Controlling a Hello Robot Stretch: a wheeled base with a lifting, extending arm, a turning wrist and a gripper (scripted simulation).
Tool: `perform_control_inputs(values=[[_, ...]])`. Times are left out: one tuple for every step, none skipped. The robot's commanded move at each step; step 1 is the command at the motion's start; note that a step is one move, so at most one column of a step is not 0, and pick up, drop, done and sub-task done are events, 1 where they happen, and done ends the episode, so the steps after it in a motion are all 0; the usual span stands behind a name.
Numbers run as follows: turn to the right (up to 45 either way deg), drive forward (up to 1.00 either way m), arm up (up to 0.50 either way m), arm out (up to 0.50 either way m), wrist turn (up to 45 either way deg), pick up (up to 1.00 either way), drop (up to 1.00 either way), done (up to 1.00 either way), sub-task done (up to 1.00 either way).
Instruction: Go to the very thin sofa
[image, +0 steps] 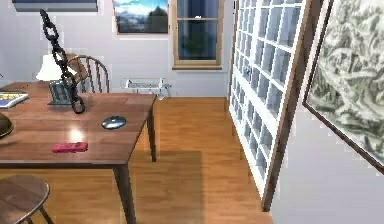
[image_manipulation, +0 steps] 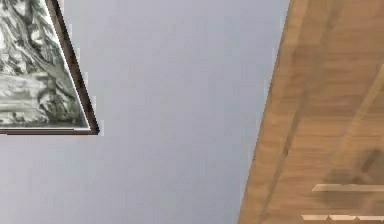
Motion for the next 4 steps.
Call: perform_control_inputs(values=[[0.0, 1.00, 0.00, 0.00, 0.0, 0.00, 0.00, 0.00, 0.00], [-3.0, 0.00, 0.00, 0.00, 0.0, 0.00, 0.00, 0.00, 0.00], [12.0, 0.00, 0.00, 0.00, 0.0, 0.00, 0.00, 0.00, 0.00], [0.0, 0.90, 0.00, 0.00, 0.0, 0.00, 0.00, 0.00, 0.00]])
